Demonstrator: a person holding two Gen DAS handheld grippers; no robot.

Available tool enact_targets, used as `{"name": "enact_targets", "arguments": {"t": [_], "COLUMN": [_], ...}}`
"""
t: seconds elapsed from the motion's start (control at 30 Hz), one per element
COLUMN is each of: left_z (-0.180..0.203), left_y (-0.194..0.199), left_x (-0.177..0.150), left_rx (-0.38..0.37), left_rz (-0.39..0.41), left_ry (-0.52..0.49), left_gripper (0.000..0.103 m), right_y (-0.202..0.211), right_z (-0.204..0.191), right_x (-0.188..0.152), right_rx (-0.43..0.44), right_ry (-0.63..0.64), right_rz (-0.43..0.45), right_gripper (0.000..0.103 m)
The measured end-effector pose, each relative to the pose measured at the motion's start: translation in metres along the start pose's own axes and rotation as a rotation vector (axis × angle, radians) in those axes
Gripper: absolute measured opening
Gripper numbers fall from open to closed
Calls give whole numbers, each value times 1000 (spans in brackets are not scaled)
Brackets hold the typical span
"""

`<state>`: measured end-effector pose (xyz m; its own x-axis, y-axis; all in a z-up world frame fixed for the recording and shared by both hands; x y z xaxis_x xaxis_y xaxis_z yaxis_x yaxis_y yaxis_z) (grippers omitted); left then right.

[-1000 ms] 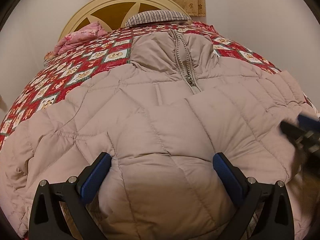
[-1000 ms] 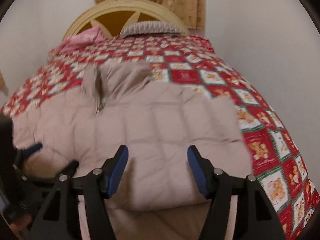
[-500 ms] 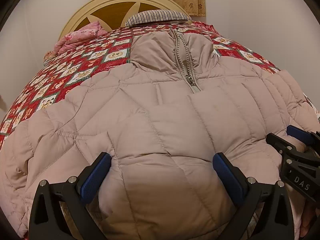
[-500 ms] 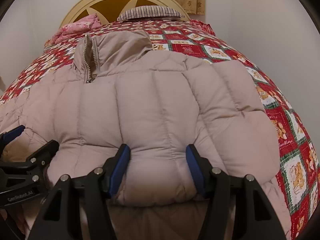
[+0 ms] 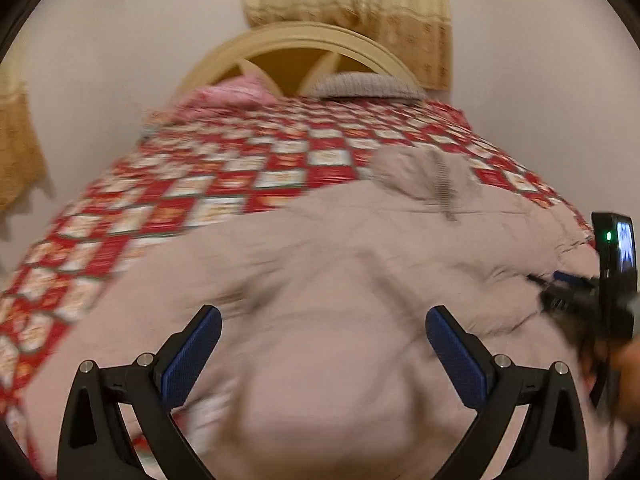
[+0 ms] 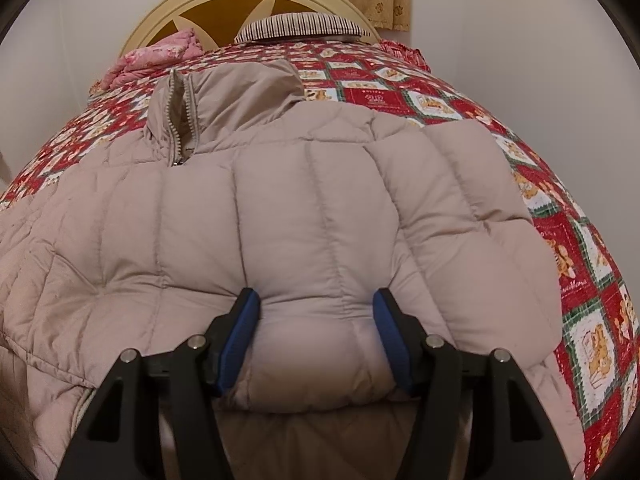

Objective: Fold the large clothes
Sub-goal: 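Grasp the other jacket sleeve with the left tool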

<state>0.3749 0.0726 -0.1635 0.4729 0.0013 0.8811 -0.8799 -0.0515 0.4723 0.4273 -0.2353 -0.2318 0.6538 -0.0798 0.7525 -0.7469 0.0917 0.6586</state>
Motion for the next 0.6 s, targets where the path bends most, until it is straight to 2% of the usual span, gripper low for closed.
{"name": "enact_targets", "arguments": {"t": [0.1, 0.17, 0.2, 0.3, 0.33, 0.4, 0.47, 0.53, 0.57, 0.6], "left_z": [-68, -119, -154, -227, -253, -278, -284, -277, -270, -262], "left_y": [36, 54, 64, 81, 85, 87, 85, 76, 71, 62], "left_x": [-27, -51, -67, -98, -110, -124, -128, -126, -126, -126], "left_rx": [115, 242, 348, 516, 530, 517, 468, 414, 387, 347], "left_rz": [16, 10, 1, -30, -47, -60, -52, -42, -46, -63], "left_ry": [9, 8, 5, 56, 131, 244, 317, 330, 328, 331], "left_gripper": [102, 102, 102, 102, 102, 102, 102, 99, 86, 67], "right_y": [1, 2, 3, 3, 4, 4, 4, 4, 4, 4], "right_z": [0, 0, 0, -1, -1, -1, -1, -1, -1, -1], "right_x": [0, 0, 0, 1, 1, 1, 1, 1, 1, 1], "right_rx": [3, 7, 9, 5, 4, 3, 3, 0, -2, -3], "right_ry": [-2, -6, -8, -3, -2, 0, 0, 3, 4, 5], "right_rz": [4, 7, 8, 9, 10, 10, 10, 11, 12, 13], "right_gripper": [63, 64, 64, 64, 64, 64, 64, 64, 65, 65]}}
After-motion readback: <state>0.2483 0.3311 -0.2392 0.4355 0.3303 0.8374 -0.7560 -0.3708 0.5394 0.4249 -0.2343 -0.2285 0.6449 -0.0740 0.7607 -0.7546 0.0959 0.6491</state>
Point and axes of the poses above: each gripper's, at about its wrist camera, not at the fingertips, and y roughly against the way its jaws point, z to its right, x to its top, the point moved 7 cm from there along -y, roughly the way its jaws point, and after that the axes turned 9 degrees about z, right-handed, at the moved point
